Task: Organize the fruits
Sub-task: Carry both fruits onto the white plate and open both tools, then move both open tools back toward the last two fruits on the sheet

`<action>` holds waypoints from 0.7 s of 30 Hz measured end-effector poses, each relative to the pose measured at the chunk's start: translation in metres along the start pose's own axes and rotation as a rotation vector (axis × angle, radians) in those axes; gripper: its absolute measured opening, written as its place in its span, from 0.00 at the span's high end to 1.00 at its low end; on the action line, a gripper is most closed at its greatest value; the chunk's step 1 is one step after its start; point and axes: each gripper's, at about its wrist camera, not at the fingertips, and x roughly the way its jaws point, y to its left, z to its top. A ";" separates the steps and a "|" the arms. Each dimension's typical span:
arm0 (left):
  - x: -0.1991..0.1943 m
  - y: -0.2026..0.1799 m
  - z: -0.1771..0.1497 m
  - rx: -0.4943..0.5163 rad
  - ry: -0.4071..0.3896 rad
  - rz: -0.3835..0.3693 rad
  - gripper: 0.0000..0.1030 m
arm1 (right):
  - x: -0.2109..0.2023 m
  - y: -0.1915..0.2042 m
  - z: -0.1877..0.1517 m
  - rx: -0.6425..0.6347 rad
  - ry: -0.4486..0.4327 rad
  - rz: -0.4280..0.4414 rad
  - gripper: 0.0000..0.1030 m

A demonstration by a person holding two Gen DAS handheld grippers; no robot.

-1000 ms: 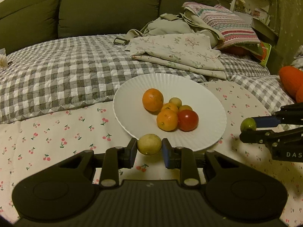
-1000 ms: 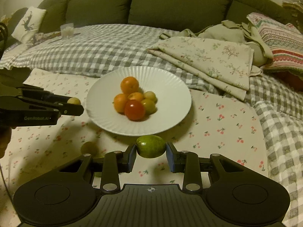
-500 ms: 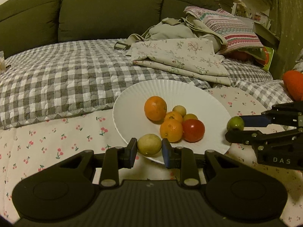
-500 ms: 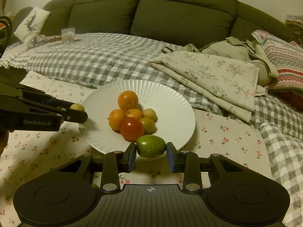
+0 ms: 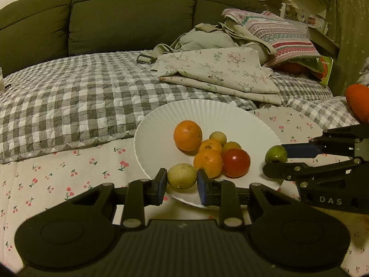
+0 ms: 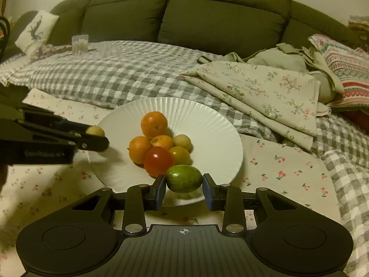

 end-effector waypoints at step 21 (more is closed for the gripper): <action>-0.014 0.009 -0.001 -0.045 0.000 0.003 0.60 | -0.006 -0.015 0.005 0.094 -0.016 -0.018 0.58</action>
